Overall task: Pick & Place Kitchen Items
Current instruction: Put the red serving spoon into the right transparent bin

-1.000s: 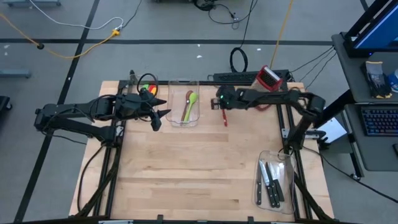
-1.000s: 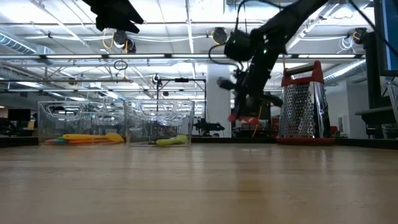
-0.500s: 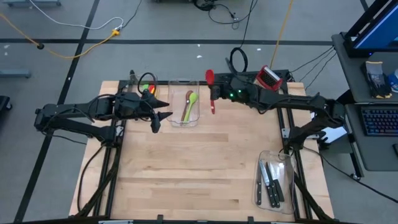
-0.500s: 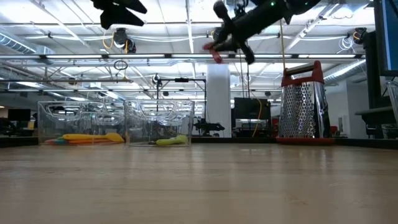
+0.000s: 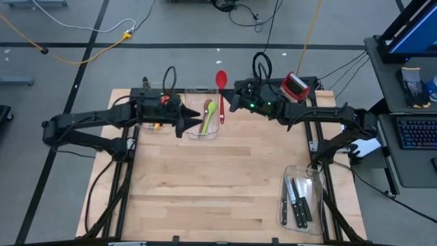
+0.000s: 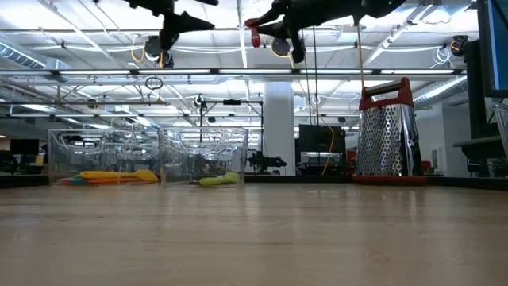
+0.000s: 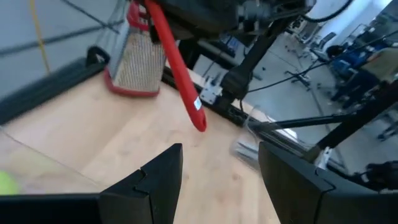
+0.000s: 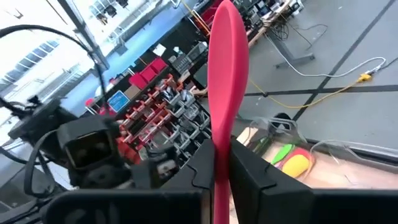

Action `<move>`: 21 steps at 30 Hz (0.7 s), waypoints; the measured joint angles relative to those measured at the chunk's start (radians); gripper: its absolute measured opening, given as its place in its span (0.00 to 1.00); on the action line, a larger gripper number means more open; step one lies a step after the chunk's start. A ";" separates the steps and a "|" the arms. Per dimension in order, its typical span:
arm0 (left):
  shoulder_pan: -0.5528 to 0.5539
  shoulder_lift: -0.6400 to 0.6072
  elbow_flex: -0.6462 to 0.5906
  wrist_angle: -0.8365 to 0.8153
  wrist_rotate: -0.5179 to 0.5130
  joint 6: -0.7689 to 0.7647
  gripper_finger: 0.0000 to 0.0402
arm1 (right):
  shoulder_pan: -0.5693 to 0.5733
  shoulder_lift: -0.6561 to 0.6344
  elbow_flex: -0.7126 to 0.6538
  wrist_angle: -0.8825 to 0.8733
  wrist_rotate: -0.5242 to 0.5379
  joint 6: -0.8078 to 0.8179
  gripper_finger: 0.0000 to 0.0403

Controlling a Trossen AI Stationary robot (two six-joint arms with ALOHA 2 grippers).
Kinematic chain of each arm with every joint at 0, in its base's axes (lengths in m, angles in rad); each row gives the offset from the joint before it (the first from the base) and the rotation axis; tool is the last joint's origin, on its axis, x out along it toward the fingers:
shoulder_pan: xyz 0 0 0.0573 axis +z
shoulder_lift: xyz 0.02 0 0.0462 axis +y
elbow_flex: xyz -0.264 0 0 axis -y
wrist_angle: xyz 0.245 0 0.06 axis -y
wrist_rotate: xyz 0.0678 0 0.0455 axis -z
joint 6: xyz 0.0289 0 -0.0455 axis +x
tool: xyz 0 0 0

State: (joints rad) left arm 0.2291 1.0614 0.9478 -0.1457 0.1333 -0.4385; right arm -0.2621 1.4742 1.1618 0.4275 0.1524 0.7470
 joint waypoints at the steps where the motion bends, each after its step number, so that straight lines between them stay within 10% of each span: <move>1: 0.009 0.018 0.000 0.016 0.020 -0.018 0.53 | 0.003 0.001 0.000 0.003 0.000 -0.001 0.04; 21: 0.125 0.266 0.000 0.400 0.237 -0.255 0.53 | 0.009 0.002 0.000 0.009 -0.053 0.025 0.04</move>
State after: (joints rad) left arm 0.3540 1.3278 0.9478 0.2541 0.3702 -0.6930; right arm -0.2531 1.4757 1.1618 0.4366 0.0990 0.7724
